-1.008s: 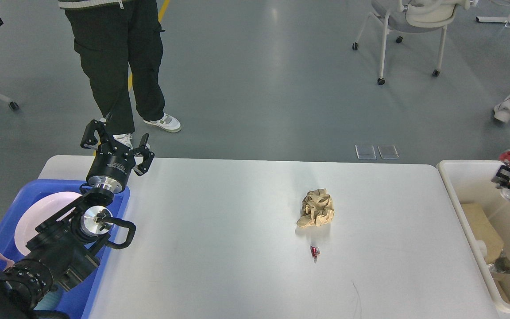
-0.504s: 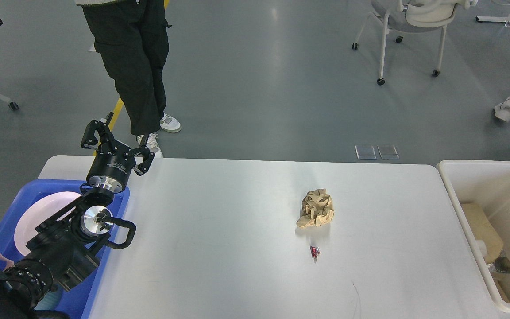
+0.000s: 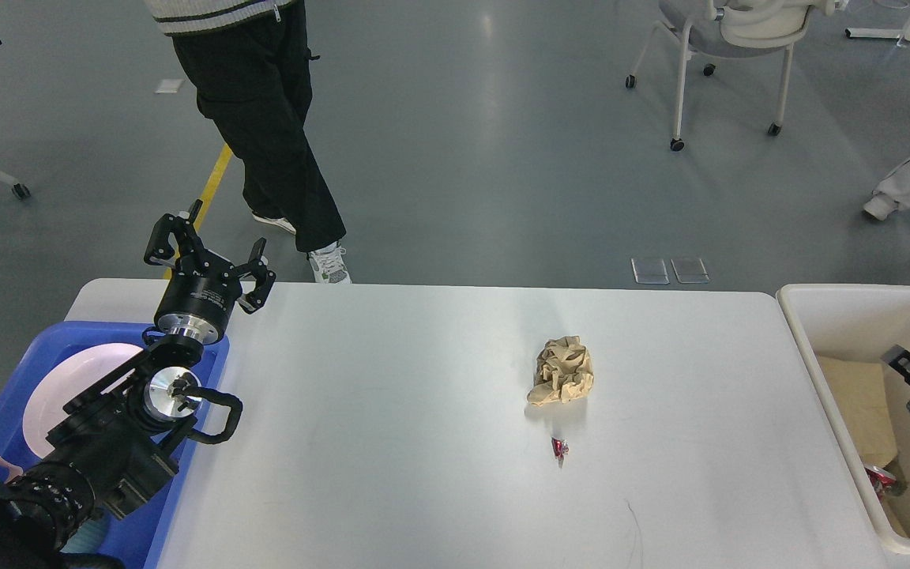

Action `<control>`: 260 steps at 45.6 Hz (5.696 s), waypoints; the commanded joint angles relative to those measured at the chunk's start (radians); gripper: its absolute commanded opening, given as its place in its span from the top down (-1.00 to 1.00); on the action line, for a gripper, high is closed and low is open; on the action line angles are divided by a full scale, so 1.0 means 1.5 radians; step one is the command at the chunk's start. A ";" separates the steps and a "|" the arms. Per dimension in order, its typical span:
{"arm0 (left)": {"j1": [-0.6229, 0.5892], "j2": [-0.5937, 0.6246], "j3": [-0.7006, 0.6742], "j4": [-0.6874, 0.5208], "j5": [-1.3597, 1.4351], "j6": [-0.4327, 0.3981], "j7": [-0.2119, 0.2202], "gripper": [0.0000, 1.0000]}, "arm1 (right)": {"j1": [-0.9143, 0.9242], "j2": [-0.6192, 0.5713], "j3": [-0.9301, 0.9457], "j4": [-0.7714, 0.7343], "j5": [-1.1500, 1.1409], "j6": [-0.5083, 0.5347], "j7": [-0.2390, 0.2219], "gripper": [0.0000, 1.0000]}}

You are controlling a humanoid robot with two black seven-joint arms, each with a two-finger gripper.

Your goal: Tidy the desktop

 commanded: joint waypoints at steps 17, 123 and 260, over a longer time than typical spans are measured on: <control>0.000 0.000 0.000 0.000 0.000 0.000 0.000 -0.96 | 0.562 -0.173 -0.048 0.514 -0.013 0.256 -0.003 -1.00; 0.000 0.000 0.000 0.000 0.000 -0.001 0.000 -0.96 | 0.226 0.200 0.127 0.506 0.164 -0.128 0.003 0.03; 0.000 0.000 0.000 0.000 0.000 0.000 0.000 -0.96 | -0.077 -0.049 0.205 0.046 -0.163 -0.126 0.016 -1.00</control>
